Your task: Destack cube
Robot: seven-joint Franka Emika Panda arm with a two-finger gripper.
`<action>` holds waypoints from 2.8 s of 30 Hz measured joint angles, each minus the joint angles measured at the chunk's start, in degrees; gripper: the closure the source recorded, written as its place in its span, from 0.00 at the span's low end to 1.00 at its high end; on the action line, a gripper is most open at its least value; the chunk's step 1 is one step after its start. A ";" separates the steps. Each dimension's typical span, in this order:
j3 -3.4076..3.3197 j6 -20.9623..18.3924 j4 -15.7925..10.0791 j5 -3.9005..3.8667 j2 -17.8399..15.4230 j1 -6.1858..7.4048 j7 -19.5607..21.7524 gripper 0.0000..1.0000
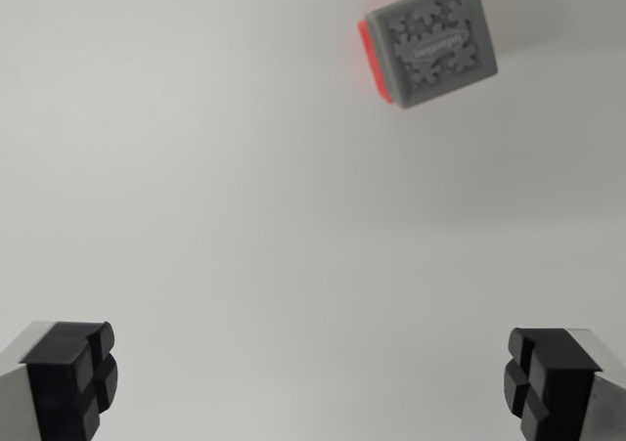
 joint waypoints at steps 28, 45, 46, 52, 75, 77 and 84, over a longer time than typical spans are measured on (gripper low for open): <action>-0.27 2.22 0.01 0.04 2.08 -0.50 -3.58 0.00; -0.33 8.07 0.82 0.57 7.96 -2.59 -13.18 0.00; -0.33 8.27 0.88 0.59 8.19 -2.67 -13.55 0.00; -0.28 10.64 1.77 0.99 11.07 -3.61 -17.93 0.00; 0.53 19.04 5.35 2.04 22.05 -6.67 -29.90 0.00; 0.57 20.04 5.35 2.09 23.09 -6.67 -29.93 0.00; 0.60 22.58 5.37 2.23 25.74 -6.69 -30.03 0.00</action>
